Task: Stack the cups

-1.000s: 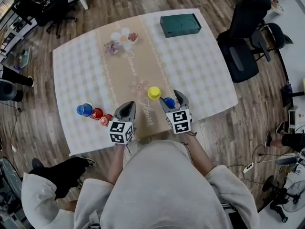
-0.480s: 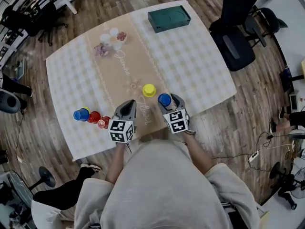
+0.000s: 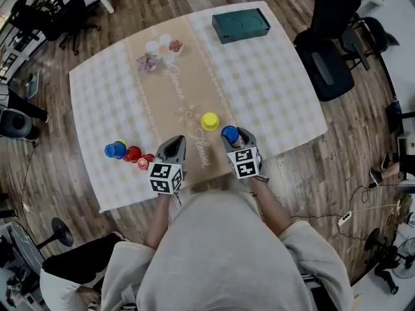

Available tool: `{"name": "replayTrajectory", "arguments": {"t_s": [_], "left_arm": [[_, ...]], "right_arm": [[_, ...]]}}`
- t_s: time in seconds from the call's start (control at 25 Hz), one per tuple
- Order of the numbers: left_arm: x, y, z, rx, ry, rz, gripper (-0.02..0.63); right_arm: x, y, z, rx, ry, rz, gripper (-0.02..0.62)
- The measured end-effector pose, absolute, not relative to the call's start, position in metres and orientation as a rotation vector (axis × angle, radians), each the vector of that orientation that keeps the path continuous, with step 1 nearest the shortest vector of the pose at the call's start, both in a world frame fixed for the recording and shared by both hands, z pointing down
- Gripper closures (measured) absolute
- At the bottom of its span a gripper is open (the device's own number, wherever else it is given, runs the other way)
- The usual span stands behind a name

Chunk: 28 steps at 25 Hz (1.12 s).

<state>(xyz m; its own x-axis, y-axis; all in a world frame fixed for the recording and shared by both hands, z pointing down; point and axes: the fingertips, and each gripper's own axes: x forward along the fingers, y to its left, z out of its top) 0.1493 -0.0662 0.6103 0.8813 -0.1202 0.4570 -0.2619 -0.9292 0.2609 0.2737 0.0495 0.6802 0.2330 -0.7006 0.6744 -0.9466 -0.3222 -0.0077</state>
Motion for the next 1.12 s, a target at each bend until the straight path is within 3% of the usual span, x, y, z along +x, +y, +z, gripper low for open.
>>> {"name": "replayTrajectory", "arguments": {"t_s": [0.8, 1.12], "left_arm": [[0.143, -0.091, 0.582, 2.771, -0.390, 0.531, 0.591], [0.121, -0.107, 0.564, 2.769, -0.526, 0.459, 0.592]], "right_arm": [[0.312, 0.000, 0.574, 2.214, -1.594, 0.553, 0.362], [0.285, -0.038, 0.560, 2.113, -1.718, 0.493, 0.362]]}}
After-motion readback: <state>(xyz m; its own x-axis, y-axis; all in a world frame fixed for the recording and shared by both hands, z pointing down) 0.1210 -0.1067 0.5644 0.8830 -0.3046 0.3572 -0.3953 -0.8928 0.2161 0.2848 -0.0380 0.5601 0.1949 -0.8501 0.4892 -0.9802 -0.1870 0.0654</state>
